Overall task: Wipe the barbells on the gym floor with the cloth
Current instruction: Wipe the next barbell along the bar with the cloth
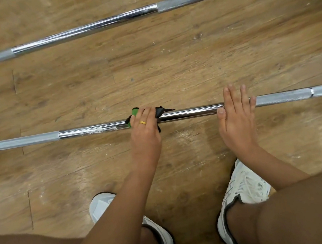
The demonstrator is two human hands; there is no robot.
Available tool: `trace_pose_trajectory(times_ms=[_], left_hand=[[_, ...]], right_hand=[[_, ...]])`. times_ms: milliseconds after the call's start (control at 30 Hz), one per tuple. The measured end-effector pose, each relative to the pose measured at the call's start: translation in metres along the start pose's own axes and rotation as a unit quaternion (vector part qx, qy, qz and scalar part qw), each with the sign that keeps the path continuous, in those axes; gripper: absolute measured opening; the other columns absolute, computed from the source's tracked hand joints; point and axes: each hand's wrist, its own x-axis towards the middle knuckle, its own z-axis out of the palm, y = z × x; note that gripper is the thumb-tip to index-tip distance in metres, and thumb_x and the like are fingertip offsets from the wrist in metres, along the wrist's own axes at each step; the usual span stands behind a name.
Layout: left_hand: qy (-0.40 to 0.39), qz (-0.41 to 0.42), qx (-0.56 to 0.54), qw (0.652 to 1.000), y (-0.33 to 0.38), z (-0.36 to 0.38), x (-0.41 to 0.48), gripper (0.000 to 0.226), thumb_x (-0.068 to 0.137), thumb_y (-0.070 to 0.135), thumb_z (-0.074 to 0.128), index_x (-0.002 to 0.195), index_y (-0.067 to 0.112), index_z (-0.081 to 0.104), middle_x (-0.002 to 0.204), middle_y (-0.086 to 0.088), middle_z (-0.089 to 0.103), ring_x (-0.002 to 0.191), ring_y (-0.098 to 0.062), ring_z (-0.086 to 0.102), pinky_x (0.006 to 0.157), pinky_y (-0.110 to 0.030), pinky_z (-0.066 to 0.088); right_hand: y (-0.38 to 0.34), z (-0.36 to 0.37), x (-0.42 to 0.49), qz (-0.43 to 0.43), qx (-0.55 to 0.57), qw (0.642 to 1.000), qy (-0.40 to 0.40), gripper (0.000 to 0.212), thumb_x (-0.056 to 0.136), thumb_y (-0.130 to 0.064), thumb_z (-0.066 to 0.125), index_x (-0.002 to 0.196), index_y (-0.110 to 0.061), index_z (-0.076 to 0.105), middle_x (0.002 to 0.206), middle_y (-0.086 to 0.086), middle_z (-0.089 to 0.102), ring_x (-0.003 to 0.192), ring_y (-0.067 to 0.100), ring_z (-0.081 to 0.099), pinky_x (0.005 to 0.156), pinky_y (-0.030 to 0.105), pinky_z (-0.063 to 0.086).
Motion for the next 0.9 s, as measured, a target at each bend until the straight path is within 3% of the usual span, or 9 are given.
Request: trace_pose_trajectory(times_ms=[100,200,367,567,733,900], left_hand=[[0.01,0.016,-0.014,1.0,-0.007,-0.006,0.004,0.035,0.093,-0.002,0.054,0.127,0.002,0.063,0.128,-0.012,0.065,0.128,-0.024,0.049,0.109,-0.056,0.042],[0.051,-0.062,-0.029,0.996,-0.017,-0.017,0.0,0.03,0.094,-0.002,0.05,0.12,0.003,0.064,0.12,-0.011,0.067,0.12,-0.02,0.043,0.095,-0.061,0.05],[0.036,-0.025,-0.019,0.999,0.004,-0.001,-0.015,0.037,0.096,0.007,0.042,0.125,0.001,0.064,0.127,-0.011,0.066,0.128,-0.03,0.055,0.117,-0.05,0.032],[0.03,0.05,-0.004,0.998,0.006,0.001,-0.032,0.039,0.094,0.0,0.053,0.132,0.0,0.062,0.138,-0.013,0.061,0.135,-0.029,0.052,0.116,-0.049,0.034],[0.064,-0.003,0.005,0.998,0.005,-0.001,-0.041,0.041,0.095,0.0,0.052,0.135,0.001,0.06,0.14,-0.012,0.06,0.137,-0.028,0.049,0.12,-0.043,0.024],[0.038,0.071,0.01,0.997,0.003,-0.001,-0.05,0.044,0.091,-0.005,0.058,0.135,-0.001,0.059,0.141,-0.015,0.058,0.137,-0.031,0.048,0.119,-0.047,0.029]], right_hand=[[0.001,-0.001,-0.005,-0.004,0.003,1.0,0.004,0.056,0.107,-0.031,0.023,0.159,-0.011,0.024,0.167,0.004,0.016,0.156,0.025,0.002,0.125,0.041,-0.008],[0.001,-0.001,-0.013,-0.001,0.009,1.0,0.002,0.055,0.107,-0.029,0.025,0.158,-0.011,0.025,0.167,0.004,0.017,0.155,0.022,0.001,0.125,0.039,-0.008],[0.002,-0.001,-0.022,-0.001,0.012,1.0,0.008,0.054,0.107,-0.029,0.025,0.158,-0.011,0.025,0.167,0.004,0.017,0.156,0.023,0.003,0.125,0.041,-0.006],[0.004,-0.005,-0.036,-0.002,0.013,1.0,-0.003,0.055,0.107,-0.027,0.027,0.159,-0.011,0.023,0.168,0.003,0.015,0.156,0.023,0.001,0.125,0.043,-0.005],[0.002,-0.007,-0.046,0.004,0.024,1.0,0.0,0.055,0.106,-0.027,0.027,0.159,-0.01,0.024,0.168,0.004,0.016,0.156,0.022,0.001,0.125,0.042,-0.007],[0.002,-0.007,-0.055,0.001,0.039,0.999,-0.001,0.056,0.106,-0.028,0.026,0.16,-0.012,0.02,0.168,0.003,0.014,0.156,0.023,-0.001,0.124,0.043,-0.008]])
